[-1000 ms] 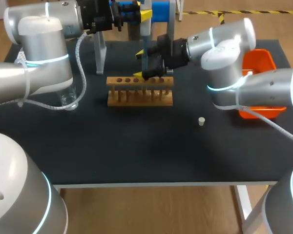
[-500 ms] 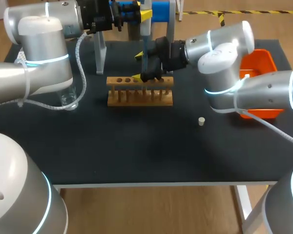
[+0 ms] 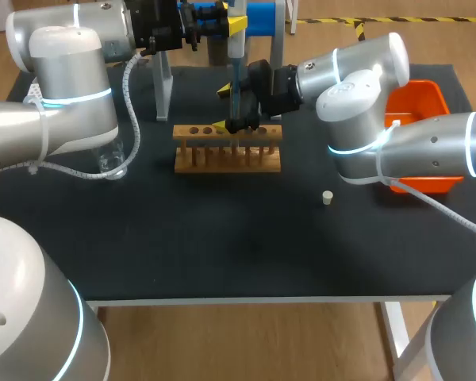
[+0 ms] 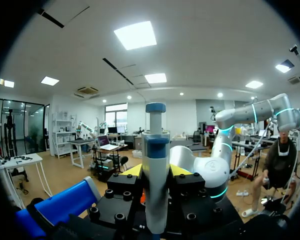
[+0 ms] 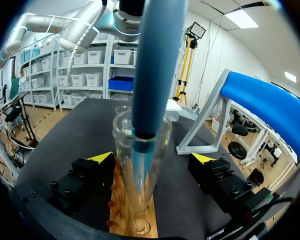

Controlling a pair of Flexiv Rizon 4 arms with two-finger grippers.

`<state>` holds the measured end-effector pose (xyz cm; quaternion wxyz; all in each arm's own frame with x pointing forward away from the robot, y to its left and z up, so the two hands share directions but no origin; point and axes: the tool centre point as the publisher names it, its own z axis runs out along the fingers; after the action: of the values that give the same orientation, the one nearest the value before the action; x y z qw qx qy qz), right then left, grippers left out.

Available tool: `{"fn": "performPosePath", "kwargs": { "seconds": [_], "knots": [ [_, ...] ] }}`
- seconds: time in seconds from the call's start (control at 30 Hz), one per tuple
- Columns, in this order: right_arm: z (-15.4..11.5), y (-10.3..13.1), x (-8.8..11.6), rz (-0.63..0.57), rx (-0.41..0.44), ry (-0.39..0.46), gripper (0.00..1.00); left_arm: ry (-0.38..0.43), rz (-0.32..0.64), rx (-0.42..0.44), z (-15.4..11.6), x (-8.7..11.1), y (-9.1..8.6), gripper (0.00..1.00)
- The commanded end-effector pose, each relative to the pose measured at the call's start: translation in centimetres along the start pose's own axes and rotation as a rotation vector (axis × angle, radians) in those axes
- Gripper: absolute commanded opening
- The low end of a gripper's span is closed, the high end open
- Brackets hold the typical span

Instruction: Invert the test tube, pick up the pipette, mount the tip to pipette, aspirate from beaker and dispense into the tube, eject the tip, return the pipette, and cap with the stopper.

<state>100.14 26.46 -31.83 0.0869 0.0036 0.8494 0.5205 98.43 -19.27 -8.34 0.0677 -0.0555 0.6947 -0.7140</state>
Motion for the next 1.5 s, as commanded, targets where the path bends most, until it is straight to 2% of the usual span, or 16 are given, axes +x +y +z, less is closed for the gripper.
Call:
{"fn": "performPosePath", "kwargs": {
  "seconds": [0.03, 0.4, 1.5],
  "knots": [
    [0.0, 0.0, 0.0, 0.0, 0.004, -0.001, 1.0, -0.001, 0.0, -0.002, 0.0, 0.0, -0.1, 0.0],
    [0.0, 0.0, 0.0, 0.0, 0.004, -0.001, 1.0, -0.004, 0.006, -0.008, 0.2, 0.1, -0.5, 0.0],
    [0.0, 0.0, 0.0, 0.0, 0.004, -0.001, 1.0, -0.038, 0.115, -0.011, 0.3, 1.6, -2.4, 0.0]
  ]
}}
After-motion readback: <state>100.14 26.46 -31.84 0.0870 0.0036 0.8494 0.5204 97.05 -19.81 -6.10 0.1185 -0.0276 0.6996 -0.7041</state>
